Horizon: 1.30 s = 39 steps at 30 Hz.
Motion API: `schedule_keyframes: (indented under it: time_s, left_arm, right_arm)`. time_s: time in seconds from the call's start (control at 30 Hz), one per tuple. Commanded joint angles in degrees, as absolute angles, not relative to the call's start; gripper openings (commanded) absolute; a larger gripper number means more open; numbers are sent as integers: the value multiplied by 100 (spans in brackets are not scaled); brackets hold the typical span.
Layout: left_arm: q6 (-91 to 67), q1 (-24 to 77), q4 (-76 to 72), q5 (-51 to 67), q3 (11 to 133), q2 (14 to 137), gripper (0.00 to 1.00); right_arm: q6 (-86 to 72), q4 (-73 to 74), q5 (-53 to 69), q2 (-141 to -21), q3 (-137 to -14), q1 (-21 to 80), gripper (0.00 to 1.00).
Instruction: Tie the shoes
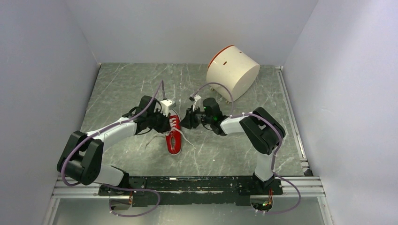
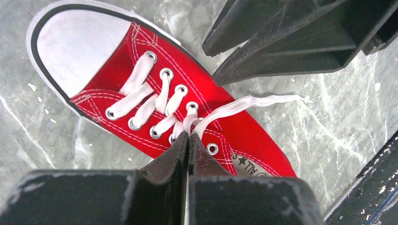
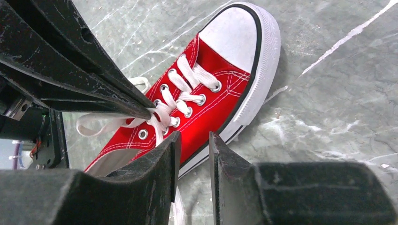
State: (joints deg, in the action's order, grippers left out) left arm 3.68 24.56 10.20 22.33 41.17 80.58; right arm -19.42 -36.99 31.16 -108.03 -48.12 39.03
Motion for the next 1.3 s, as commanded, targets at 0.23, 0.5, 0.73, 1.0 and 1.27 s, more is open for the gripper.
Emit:
schedule_keyframes:
  time_s: [0.23,0.5,0.73,1.0,1.27]
  left_arm:
    - [824,2417,534,2640,4260,7929,5]
    - [970,2417,628,2652,4237,7889,5]
    - [1027,2417,690,2654,4228,7875,5]
    - [1046,2417,720,2704,4269,7889,5]
    - [951,2418,698,2720,4228,7914,5]
  right_arm:
    - [-2172,-3998,3989,-11130,-5241,3839,26]
    - [-2305,-4128,4359,-11487,-5510,3869,25]
    - [-2400,-4349,4541,-11710,-5592,3892,23]
    - [-2474,-4634,4753,-11815,-5537,3927,22]
    - [-2806,-5111,4771,-11967,-5568,4043,1]
